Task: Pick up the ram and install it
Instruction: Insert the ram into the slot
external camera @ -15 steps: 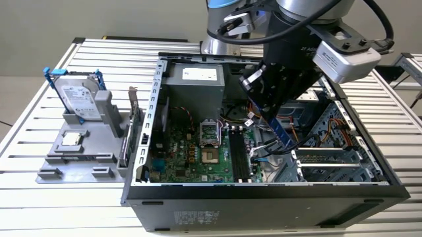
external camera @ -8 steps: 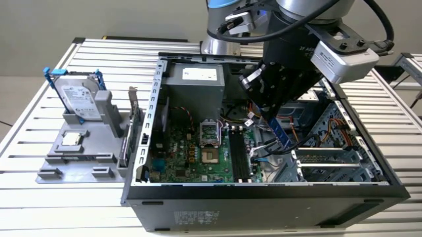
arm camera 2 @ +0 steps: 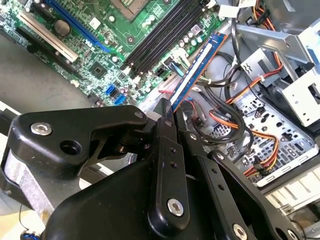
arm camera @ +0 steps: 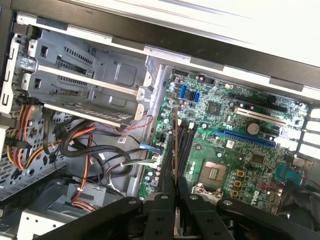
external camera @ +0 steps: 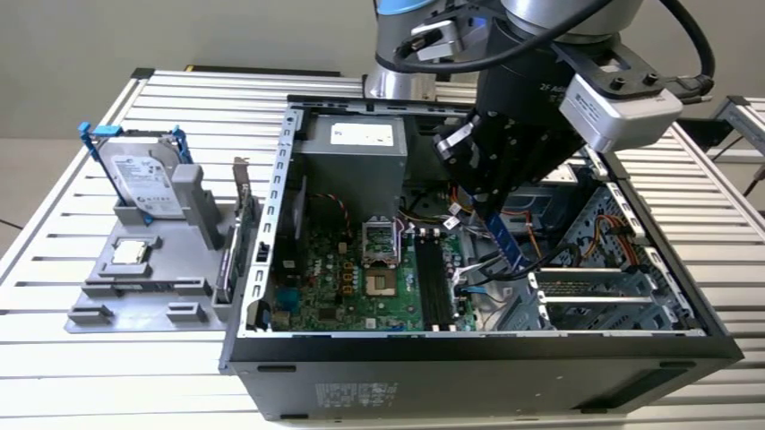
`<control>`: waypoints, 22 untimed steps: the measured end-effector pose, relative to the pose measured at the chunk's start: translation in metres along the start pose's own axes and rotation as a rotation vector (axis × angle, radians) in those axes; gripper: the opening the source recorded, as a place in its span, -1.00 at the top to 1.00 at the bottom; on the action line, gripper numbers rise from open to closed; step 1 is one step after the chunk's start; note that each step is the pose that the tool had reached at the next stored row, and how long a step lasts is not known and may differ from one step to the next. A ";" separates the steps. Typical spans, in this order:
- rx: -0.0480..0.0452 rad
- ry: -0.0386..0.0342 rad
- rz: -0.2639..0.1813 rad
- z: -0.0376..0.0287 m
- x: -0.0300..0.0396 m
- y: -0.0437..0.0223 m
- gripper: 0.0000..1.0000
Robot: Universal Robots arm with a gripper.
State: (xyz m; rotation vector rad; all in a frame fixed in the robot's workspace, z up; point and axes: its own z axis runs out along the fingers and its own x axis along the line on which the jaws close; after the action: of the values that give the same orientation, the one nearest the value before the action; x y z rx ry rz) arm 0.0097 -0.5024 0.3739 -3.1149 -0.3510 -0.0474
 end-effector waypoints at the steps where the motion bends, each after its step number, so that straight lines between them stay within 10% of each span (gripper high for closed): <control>1: -0.0001 0.0000 0.005 0.0000 0.0000 0.0000 1.00; 22: -0.0033 0.0004 0.108 0.0000 0.0000 0.0000 1.00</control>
State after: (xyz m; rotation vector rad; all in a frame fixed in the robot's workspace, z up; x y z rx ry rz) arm 0.0097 -0.5023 0.3739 -3.1309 -0.1818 -0.0480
